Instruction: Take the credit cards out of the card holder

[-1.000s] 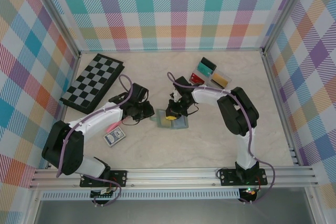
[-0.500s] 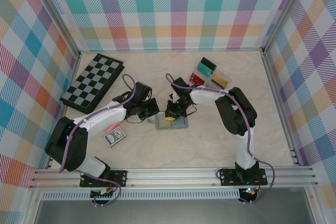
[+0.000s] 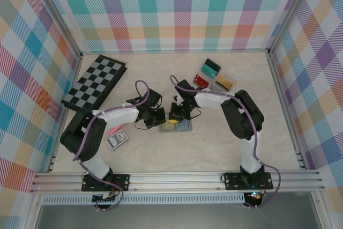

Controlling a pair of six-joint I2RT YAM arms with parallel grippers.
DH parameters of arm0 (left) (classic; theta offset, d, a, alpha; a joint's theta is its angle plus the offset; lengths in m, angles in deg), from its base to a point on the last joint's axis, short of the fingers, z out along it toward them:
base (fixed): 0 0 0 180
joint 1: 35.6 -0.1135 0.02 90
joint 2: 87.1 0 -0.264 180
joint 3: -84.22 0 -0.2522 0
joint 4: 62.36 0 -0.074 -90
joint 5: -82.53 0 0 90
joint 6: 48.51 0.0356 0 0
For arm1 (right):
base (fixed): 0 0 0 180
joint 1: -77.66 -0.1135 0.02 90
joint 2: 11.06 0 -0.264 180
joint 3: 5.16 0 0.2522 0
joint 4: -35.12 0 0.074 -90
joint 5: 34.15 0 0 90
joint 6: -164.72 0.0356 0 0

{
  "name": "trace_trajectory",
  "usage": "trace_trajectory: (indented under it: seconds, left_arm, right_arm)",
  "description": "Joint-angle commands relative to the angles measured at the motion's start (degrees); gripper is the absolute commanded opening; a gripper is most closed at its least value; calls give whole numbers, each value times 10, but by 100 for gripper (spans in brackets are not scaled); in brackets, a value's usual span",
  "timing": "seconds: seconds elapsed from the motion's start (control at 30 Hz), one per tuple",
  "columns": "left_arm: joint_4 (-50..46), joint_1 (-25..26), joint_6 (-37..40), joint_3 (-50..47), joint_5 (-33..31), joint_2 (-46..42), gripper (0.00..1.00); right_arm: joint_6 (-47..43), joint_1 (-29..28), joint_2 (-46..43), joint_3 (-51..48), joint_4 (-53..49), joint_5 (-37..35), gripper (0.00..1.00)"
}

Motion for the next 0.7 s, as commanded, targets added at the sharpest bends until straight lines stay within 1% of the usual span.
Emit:
trace_trajectory:
  seconds: [0.0,0.07,0.1,0.23,0.33,0.47,0.6,0.67]
  left_arm:
    - [4,4,3,-17,-24,9,0]
    - [7,4,2,-19,-26,11,0]
    - [8,4,2,-19,-29,10,0]
    - [4,4,5,-19,-37,7,0]
    - [12,4,1,-26,-35,6,0]
    - [13,4,-6,-40,-38,4,0]
    - [13,4,-8,-41,-40,5,0]
    - [13,4,-9,-41,-39,7,0]
  right_arm:
    - [9,3,-64,-6,1,-7,0]
    - [3,11,-81,-6,-13,-18,0]
    - [-2,14,-88,-8,-24,-26,2]
    - [-28,35,-107,-34,-51,-58,29]
    - [-60,51,-105,-35,-80,-57,38]
    - [-76,71,-106,-33,-95,-55,42]
    - [-93,79,-82,-20,-113,-48,41]
    - [-99,79,-73,-21,-105,-31,39]
